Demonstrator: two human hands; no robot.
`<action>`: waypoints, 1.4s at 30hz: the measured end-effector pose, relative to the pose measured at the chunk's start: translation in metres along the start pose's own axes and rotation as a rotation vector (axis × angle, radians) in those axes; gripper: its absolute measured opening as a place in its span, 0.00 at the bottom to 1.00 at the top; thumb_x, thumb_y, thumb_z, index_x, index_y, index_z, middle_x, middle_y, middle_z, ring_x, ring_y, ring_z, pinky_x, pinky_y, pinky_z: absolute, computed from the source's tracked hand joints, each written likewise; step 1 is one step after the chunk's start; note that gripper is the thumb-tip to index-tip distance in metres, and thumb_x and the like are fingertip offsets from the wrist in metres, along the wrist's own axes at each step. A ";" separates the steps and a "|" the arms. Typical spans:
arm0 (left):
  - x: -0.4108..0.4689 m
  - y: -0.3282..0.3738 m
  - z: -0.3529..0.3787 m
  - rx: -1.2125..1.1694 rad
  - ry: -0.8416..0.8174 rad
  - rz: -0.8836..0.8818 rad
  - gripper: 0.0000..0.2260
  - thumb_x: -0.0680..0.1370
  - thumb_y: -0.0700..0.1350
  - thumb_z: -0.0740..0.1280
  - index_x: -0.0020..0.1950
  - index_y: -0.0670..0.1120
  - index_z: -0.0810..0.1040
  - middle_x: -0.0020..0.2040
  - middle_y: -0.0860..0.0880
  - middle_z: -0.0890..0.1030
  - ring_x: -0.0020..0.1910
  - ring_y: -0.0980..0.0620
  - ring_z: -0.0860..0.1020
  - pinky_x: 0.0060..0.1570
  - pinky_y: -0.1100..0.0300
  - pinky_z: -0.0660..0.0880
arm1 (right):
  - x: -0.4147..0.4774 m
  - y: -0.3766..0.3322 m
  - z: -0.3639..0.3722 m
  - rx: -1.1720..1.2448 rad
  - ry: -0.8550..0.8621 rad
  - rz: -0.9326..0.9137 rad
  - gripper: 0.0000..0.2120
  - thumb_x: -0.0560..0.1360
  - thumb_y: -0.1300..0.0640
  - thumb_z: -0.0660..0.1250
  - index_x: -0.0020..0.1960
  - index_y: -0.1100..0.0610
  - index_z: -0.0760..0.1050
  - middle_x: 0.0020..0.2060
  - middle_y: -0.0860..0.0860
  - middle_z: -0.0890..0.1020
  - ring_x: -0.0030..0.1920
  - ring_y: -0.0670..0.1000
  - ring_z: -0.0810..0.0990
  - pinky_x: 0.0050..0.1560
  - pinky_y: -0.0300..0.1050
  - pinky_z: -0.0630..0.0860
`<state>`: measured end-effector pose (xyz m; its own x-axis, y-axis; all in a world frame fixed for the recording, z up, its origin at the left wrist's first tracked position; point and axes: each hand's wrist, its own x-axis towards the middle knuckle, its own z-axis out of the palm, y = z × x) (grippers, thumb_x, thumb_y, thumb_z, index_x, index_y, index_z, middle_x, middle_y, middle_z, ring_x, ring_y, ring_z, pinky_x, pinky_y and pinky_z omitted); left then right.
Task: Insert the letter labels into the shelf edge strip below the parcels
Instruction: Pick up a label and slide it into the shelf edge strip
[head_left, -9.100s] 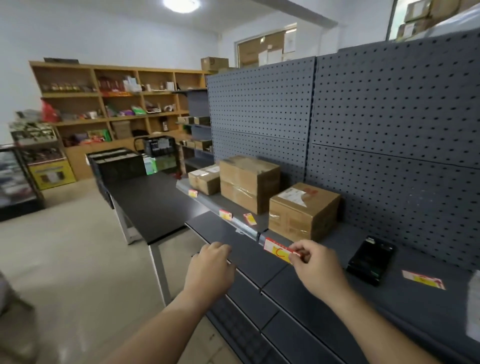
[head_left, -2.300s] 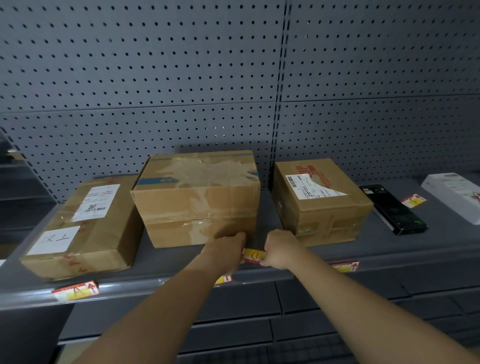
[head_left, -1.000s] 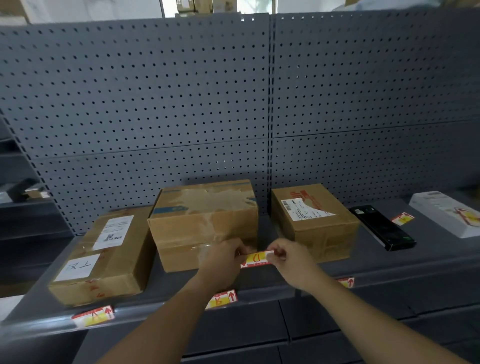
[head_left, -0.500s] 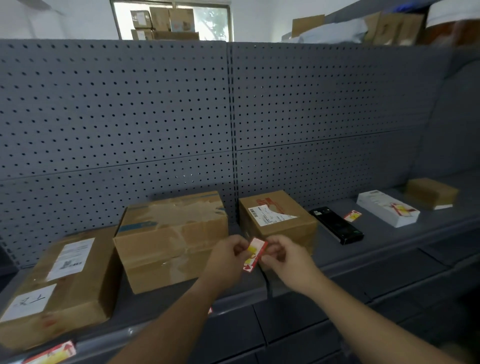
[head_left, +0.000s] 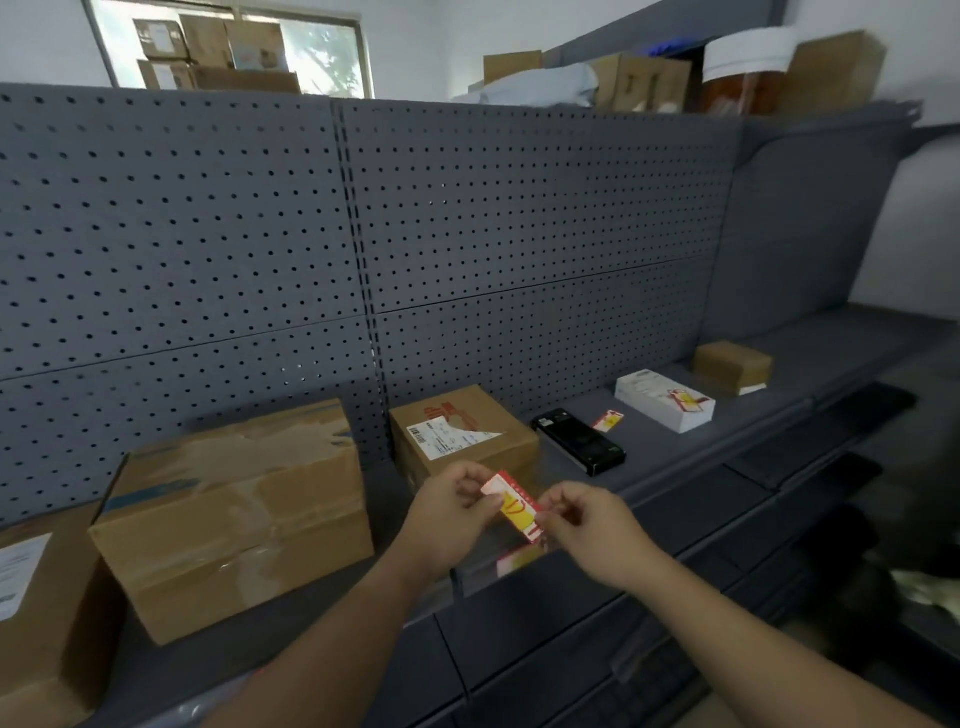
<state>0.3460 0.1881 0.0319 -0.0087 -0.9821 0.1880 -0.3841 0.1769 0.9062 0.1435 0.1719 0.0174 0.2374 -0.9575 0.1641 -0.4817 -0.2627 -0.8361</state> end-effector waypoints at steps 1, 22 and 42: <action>0.002 0.007 0.006 0.070 -0.016 0.043 0.07 0.76 0.41 0.71 0.52 0.50 0.79 0.46 0.53 0.83 0.45 0.62 0.79 0.48 0.66 0.75 | -0.002 0.003 -0.010 -0.033 -0.006 -0.003 0.04 0.75 0.57 0.70 0.43 0.49 0.80 0.37 0.46 0.83 0.37 0.40 0.80 0.37 0.32 0.74; 0.074 0.082 0.301 0.459 -0.053 0.103 0.16 0.76 0.46 0.70 0.63 0.49 0.75 0.59 0.51 0.77 0.55 0.54 0.75 0.55 0.58 0.74 | -0.055 0.162 -0.290 -0.257 0.212 0.119 0.03 0.75 0.53 0.69 0.44 0.45 0.80 0.40 0.41 0.81 0.42 0.40 0.78 0.42 0.36 0.75; 0.139 0.035 0.304 0.724 0.043 0.137 0.09 0.77 0.46 0.66 0.56 0.49 0.76 0.53 0.51 0.76 0.53 0.51 0.74 0.52 0.55 0.75 | 0.059 0.200 -0.292 -0.199 0.117 0.044 0.04 0.75 0.54 0.71 0.41 0.47 0.80 0.37 0.43 0.82 0.39 0.40 0.79 0.37 0.31 0.72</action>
<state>0.0510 0.0381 -0.0255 -0.0697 -0.9483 0.3097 -0.8955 0.1963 0.3993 -0.1853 0.0284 0.0127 0.1184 -0.9728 0.1993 -0.6490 -0.2278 -0.7259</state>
